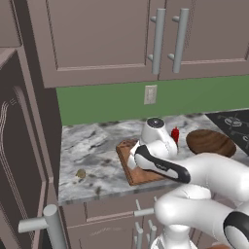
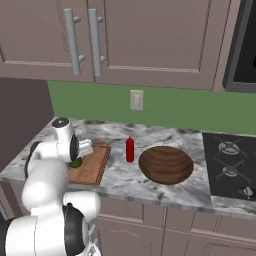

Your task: Open the cabinet. Place the bowl and condiment on the counter. Then place the lime and garlic on the cutting board.

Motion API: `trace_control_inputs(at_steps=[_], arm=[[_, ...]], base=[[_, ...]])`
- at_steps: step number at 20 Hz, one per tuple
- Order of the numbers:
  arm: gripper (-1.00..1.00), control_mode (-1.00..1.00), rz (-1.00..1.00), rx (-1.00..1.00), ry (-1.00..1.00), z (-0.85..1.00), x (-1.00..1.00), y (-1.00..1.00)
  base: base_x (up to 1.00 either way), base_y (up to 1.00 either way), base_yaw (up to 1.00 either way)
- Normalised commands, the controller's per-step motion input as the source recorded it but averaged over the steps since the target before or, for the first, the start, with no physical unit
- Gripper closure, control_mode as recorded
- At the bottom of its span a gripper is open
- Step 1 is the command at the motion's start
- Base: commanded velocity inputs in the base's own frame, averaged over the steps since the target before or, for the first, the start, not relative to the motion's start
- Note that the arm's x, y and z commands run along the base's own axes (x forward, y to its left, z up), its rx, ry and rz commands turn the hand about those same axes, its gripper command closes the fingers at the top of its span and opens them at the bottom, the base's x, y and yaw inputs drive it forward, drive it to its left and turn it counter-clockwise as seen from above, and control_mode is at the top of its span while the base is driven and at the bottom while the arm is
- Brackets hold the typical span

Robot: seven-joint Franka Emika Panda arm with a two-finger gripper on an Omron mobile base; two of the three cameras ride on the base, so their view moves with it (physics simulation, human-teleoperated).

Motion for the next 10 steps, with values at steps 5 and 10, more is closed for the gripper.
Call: trace_control_inputs(at_steps=[5, 10], arm=[[1.00, -1.00, -0.03, -0.01, 0.00, -0.16, 0.20, -0.05], [1.00, -1.00, -0.01, 0.00, 0.00, -0.20, 0.17, 0.00]], base=[[0.00, 0.00, 0.00], [0.00, 0.00, 0.00]])
